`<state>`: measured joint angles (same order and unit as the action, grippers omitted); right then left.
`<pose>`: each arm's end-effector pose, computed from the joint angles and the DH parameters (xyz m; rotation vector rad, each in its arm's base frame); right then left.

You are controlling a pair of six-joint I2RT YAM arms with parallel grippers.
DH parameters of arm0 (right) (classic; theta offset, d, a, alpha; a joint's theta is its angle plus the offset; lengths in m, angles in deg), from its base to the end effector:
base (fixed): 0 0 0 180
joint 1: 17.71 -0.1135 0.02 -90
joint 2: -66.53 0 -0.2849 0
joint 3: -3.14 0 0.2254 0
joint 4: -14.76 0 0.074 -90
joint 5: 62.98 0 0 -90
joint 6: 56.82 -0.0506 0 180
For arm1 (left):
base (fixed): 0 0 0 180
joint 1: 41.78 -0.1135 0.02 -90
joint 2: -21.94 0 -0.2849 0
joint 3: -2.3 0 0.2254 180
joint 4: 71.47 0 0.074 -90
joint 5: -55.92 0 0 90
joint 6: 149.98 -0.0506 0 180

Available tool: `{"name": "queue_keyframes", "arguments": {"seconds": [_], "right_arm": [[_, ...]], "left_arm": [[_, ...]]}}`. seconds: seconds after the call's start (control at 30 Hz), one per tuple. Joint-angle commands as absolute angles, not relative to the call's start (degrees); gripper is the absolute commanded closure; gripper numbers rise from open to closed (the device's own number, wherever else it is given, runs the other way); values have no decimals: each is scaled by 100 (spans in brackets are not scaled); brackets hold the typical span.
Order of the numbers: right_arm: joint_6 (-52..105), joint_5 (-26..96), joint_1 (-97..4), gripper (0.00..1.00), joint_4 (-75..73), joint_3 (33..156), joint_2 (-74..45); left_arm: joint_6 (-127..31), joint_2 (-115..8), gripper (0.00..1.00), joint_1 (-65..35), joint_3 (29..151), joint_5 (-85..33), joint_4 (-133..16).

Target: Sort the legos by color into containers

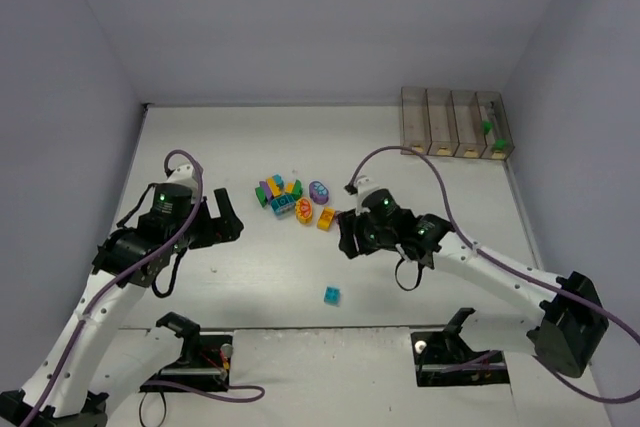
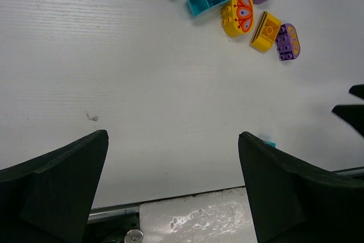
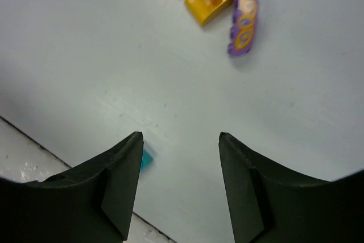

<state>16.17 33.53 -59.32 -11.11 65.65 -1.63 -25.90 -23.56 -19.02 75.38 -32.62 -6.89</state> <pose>0.1788 0.1665 0.2908 -0.5378 2.1373 0.7129 0.1098 -0.0475 0.3461 -0.2102 2.2679 -0.5660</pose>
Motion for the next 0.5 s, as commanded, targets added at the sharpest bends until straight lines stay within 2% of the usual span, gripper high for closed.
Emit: {"name": "queue_keyframes", "arguments": {"seconds": [0.0,0.23,0.47], "right_arm": [[745,2477,-6717,48,-1280,6201,9],[-187,2070,-8325,48,-1070,5813,-508],[-198,1797,-8829,48,-639,5813,-1220]], "left_arm": [[-2562,-2368,10,-1920,7820,-3232,-708],[-2561,-2517,10,-1920,7838,-3056,-752],[-2588,-2640,10,-1920,7829,-2951,-770]]}}
